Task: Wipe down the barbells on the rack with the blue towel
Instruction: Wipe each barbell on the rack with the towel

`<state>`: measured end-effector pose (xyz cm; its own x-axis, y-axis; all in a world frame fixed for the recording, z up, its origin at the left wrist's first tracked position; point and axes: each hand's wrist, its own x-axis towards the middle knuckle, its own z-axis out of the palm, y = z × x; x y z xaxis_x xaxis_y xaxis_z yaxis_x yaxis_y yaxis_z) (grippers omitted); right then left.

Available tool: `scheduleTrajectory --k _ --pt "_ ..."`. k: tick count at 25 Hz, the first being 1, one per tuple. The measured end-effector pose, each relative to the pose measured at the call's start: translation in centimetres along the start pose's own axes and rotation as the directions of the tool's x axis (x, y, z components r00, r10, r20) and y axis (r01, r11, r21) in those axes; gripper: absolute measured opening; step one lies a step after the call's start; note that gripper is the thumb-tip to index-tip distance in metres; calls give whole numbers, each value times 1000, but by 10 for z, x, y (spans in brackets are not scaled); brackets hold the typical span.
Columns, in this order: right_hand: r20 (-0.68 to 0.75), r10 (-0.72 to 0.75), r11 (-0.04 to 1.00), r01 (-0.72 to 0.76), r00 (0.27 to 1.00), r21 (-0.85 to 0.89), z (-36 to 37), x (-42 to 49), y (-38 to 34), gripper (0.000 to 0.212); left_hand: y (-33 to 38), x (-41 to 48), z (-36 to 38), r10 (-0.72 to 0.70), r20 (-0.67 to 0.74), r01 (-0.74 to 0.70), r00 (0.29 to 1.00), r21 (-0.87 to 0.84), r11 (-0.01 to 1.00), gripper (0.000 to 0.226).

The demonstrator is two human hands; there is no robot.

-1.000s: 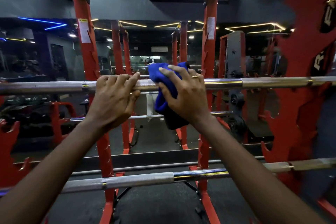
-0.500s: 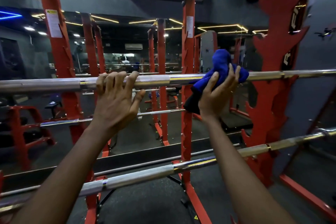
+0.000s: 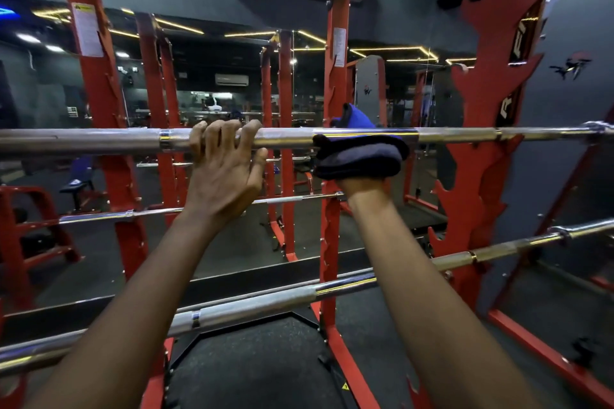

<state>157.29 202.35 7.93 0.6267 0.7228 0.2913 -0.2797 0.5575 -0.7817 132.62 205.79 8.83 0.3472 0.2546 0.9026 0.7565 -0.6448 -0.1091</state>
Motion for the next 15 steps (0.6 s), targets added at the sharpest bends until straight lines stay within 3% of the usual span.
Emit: scheduleTrajectory --k 1,2,3,4,5,6,7,8,9,10,11,13,15 --pt "1 53 950 -50 999 -308 4 4 6 32 -2 0 -1 9 3 -9 1000 -29 1000 49" --pt "17 20 771 -4 1000 -637 8 -13 10 32 -3 0 -2 15 3 -15 1000 -50 999 49" --pt "80 -9 534 72 997 -842 20 -19 -1 32 -3 0 -3 15 0 -15 1000 -54 998 49" --pt "125 -43 387 132 991 -913 30 -34 -17 37 -3 -1 -3 9 -2 -9 1000 -47 999 49" --pt "175 -38 569 165 984 -806 34 -41 -28 52 -2 0 -1 0 -3 -1 1000 -39 999 49" --pt "316 241 858 -49 918 -511 37 -57 -40 56 -2 0 0 -6 -4 6 1000 -31 999 48" --pt "572 249 968 -190 782 -161 36 -40 -39 54 -2 0 1 -9 -7 8 1000 -23 1000 48" --pt "402 131 975 -191 906 114 38 -39 -31 52 -3 1 2 -8 -12 7 1000 -16 1000 47" --pt "-11 -5 988 7 1000 151 37 -49 -21 52 -3 0 3 -7 -15 6 1000 -16 1000 46" --pt "-286 -152 986 126 946 -108 37 -64 -14 61 -3 0 4 -8 -16 8 1000 -24 1000 46" --pt "-393 -335 913 193 856 -358 35 -64 -3 69 -3 0 4 -12 -16 11 1000 -38 999 45" --pt "-112 -675 581 432 729 -690 27 -66 11 62 -1 -1 4 -23 -15 22 1000 -58 998 45" --pt "154 -778 278 554 609 -785 27 -61 2 51 0 -1 2 -34 -6 34 999 -68 997 46"
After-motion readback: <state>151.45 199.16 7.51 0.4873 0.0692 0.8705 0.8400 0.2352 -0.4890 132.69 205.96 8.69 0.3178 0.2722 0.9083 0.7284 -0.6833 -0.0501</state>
